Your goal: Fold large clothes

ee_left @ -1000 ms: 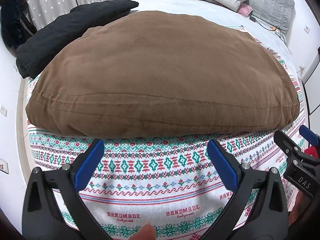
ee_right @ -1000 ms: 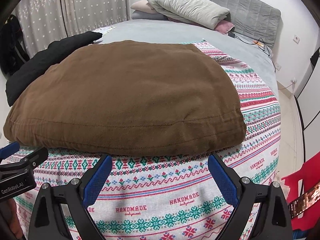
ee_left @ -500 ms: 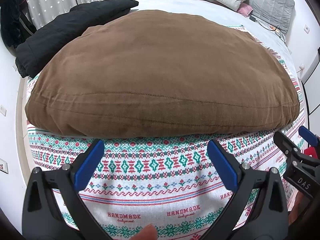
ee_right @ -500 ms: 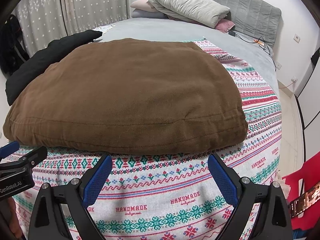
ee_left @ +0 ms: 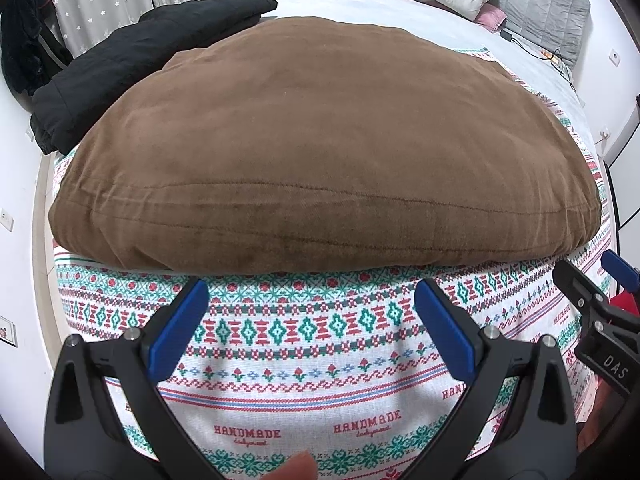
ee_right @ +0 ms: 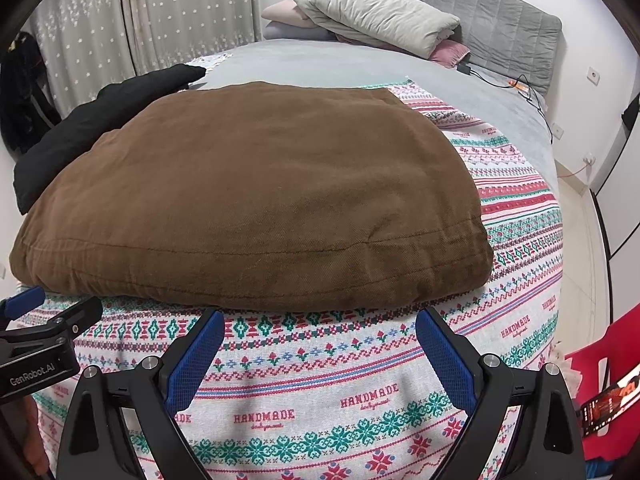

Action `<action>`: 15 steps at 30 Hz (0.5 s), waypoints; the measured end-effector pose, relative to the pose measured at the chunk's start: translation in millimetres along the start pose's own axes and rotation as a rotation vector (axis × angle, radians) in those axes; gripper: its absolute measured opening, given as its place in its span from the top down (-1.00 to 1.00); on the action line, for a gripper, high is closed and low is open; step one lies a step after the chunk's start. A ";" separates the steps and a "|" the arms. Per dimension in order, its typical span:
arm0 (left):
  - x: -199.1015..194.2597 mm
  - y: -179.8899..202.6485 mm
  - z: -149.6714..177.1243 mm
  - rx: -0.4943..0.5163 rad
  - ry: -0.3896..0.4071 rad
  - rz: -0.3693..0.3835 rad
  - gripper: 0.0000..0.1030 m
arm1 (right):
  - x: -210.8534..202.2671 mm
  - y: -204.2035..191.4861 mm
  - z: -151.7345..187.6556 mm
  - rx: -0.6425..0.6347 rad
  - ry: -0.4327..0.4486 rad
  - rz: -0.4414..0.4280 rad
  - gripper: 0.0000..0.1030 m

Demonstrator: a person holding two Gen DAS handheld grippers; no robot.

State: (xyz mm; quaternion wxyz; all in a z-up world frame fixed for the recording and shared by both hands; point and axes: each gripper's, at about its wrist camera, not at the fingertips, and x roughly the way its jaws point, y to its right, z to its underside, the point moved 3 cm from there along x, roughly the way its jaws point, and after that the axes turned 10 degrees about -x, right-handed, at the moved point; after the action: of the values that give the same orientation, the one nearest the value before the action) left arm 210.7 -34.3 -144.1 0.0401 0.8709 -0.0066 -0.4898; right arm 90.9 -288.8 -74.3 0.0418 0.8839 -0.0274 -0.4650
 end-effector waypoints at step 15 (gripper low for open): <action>-0.2 -0.3 0.1 0.001 -0.001 -0.001 -0.98 | 0.3 -1.6 -0.4 0.001 -0.005 -0.002 -0.89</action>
State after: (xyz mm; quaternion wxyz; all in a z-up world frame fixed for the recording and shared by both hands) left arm 210.5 -34.0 -144.1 0.0395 0.8706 -0.0064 -0.4903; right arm 91.4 -287.3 -74.5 0.0409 0.8828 -0.0269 -0.4672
